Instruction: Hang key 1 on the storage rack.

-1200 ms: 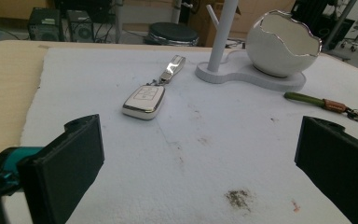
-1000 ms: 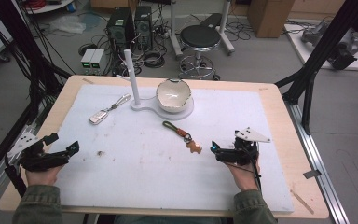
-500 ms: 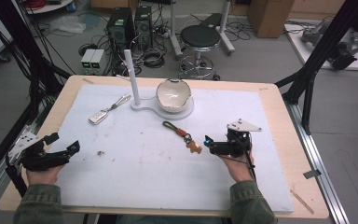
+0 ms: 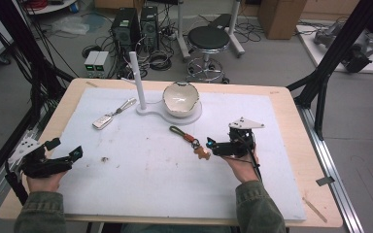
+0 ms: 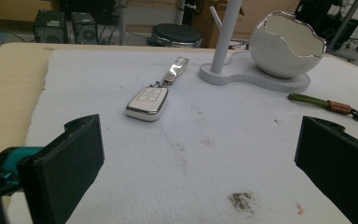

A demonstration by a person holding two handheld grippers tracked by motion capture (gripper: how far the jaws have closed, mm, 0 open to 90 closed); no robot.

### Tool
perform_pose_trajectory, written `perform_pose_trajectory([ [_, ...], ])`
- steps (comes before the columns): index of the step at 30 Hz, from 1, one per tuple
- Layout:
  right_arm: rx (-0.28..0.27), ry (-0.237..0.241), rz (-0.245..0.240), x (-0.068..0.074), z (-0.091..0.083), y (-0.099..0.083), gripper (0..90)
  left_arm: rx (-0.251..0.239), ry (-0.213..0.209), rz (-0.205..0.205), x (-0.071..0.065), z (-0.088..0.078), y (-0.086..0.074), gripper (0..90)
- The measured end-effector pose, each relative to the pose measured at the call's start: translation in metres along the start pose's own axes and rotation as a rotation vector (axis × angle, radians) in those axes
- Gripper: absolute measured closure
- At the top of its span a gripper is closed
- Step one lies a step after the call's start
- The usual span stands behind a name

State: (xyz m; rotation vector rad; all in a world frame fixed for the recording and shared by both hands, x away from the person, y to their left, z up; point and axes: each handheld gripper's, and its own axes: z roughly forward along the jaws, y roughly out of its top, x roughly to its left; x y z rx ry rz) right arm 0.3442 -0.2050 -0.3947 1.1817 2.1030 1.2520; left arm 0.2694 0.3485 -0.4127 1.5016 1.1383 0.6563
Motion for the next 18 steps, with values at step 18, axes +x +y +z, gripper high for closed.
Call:
perform_pose_trajectory([
  [18,0.083,0.070,-0.014,0.009,0.026,0.011,0.4,0.005,0.002,0.010,-0.001,0.001,0.000,1.7],
])
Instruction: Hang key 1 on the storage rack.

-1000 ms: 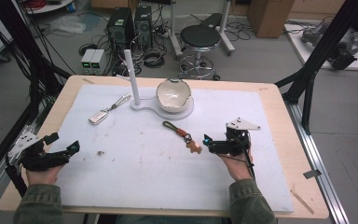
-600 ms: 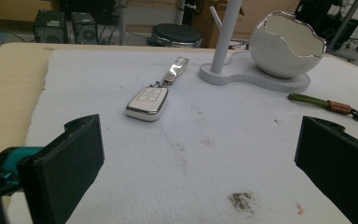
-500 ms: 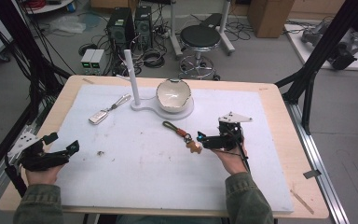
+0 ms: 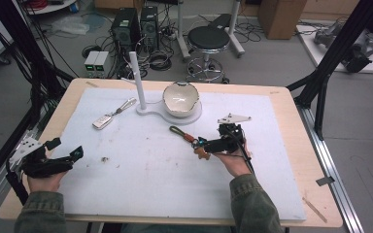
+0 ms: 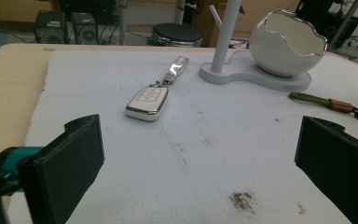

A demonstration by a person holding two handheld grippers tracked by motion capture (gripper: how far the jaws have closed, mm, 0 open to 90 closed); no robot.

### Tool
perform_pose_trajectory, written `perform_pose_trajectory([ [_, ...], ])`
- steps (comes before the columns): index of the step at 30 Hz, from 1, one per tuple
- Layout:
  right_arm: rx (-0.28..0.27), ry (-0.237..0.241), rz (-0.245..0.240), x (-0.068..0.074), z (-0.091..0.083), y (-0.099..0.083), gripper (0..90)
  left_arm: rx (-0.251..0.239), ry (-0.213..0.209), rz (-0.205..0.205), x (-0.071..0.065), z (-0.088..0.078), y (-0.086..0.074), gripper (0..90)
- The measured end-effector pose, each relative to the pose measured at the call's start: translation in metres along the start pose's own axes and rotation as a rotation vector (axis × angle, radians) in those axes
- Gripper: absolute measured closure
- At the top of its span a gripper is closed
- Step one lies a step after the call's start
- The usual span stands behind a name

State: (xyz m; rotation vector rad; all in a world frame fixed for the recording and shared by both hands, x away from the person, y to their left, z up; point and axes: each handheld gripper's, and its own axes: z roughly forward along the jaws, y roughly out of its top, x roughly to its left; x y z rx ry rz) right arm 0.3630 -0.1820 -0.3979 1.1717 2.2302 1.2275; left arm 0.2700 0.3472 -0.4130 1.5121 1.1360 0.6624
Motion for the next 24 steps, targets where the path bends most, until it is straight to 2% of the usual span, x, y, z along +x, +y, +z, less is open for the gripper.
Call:
perform_pose_trajectory([
  [7,0.036,0.017,0.001,0.002,0.011,0.001,0.4,0.001,0.000,-0.001,0.000,0.000,0.000,1.7],
  [15,0.051,0.026,-0.009,0.004,0.020,0.010,0.4,-0.002,-0.001,-0.002,0.000,0.000,0.000,1.7],
  [20,0.073,0.031,-0.025,0.008,0.030,0.018,0.4,-0.003,0.000,-0.001,0.000,0.001,0.000,1.7],
  [24,0.098,0.024,-0.025,0.007,0.039,0.017,0.4,-0.003,0.001,0.001,0.000,0.000,0.000,1.7],
])
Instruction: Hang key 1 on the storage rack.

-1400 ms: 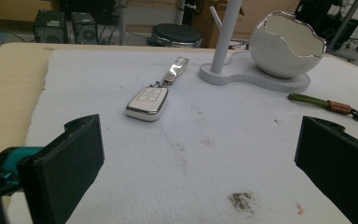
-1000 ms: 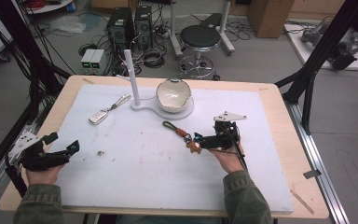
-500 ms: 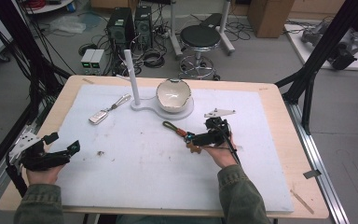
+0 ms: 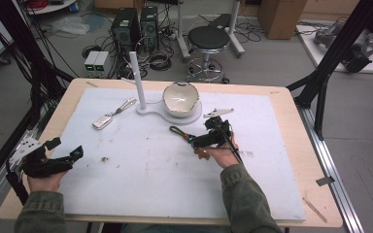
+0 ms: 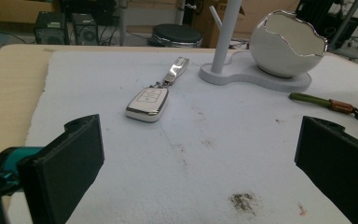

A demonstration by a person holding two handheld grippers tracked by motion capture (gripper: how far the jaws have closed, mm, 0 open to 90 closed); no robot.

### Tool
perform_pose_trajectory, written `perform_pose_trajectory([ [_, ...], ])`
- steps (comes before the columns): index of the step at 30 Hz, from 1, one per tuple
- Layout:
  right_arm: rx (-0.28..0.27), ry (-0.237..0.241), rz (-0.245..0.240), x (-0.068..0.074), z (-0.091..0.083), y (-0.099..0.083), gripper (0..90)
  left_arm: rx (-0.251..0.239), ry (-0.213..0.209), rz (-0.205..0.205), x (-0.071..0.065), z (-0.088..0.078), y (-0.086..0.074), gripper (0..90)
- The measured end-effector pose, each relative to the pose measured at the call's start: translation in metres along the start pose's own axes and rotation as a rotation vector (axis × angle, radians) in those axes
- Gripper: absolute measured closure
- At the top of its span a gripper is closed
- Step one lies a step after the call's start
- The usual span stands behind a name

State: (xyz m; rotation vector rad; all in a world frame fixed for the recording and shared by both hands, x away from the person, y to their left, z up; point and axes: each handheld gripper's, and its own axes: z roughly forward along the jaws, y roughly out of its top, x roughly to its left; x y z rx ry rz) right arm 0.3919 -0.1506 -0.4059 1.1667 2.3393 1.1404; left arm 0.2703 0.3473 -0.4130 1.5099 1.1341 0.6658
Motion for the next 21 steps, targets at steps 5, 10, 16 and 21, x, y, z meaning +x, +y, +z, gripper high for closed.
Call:
perform_pose_trajectory([
  [5,0.011,-0.006,0.002,-0.003,0.006,0.000,1.3,0.002,-0.003,-0.001,-0.001,0.000,0.000,1.7],
  [10,0.036,0.005,0.004,-0.004,0.013,0.002,4.1,-0.002,-0.002,-0.001,-0.001,0.000,0.000,1.7],
  [16,0.070,0.003,-0.013,-0.003,0.021,0.005,4.5,-0.004,0.001,0.005,0.000,0.000,0.000,1.7],
  [21,0.106,0.013,-0.001,-0.005,0.030,0.010,5.7,-0.006,0.001,0.005,0.001,0.000,0.000,1.7],
])
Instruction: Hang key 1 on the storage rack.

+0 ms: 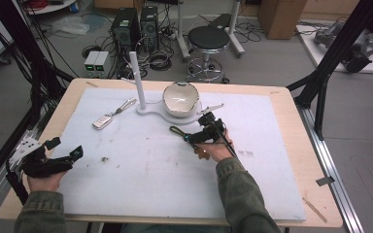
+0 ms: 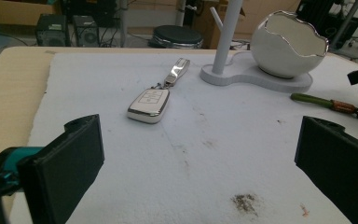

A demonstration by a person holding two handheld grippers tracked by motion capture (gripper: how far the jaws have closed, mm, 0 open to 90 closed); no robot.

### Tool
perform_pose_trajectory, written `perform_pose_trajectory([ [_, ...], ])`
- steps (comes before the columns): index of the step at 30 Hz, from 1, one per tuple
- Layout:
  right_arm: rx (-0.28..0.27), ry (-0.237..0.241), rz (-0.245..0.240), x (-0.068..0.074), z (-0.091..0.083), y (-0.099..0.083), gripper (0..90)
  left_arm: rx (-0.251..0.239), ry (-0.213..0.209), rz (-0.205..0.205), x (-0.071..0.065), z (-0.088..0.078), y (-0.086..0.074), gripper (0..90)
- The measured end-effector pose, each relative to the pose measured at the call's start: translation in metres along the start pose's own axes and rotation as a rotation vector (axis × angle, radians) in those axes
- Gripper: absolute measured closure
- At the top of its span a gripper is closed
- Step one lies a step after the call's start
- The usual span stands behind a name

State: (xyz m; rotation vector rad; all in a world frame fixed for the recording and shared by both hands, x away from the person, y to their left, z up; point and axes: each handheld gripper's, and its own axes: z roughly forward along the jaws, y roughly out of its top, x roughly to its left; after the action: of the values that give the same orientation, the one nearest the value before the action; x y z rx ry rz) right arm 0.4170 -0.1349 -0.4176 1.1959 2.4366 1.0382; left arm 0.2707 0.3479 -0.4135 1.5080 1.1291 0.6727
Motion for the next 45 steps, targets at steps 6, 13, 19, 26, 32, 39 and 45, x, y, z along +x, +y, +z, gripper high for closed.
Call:
perform_pose_trajectory([
  [6,0.040,0.005,-0.010,-0.001,0.009,0.003,16.0,0.004,-0.002,-0.001,0.000,0.001,0.000,1.7],
  [13,0.050,-0.004,-0.047,0.000,0.014,0.002,25.0,0.006,-0.005,-0.003,0.000,0.001,0.000,1.7],
  [19,0.063,0.010,-0.058,0.000,0.017,0.001,38.6,0.009,-0.006,-0.005,0.000,0.001,-0.001,1.7],
  [26,0.103,0.022,-0.089,0.008,0.020,0.001,55.8,0.015,-0.014,-0.007,0.000,0.002,-0.001,1.7],
  [32,0.108,0.023,-0.106,0.007,0.018,0.001,69.6,0.018,-0.015,-0.008,0.000,0.003,-0.001,1.7],
  [39,0.102,0.024,-0.149,0.013,0.015,0.002,75.3,0.017,-0.015,-0.008,0.000,0.003,-0.001,1.7],
  [45,0.097,0.036,-0.150,0.015,0.010,0.003,76.4,0.019,-0.017,-0.010,0.001,0.003,-0.001,1.7],
])
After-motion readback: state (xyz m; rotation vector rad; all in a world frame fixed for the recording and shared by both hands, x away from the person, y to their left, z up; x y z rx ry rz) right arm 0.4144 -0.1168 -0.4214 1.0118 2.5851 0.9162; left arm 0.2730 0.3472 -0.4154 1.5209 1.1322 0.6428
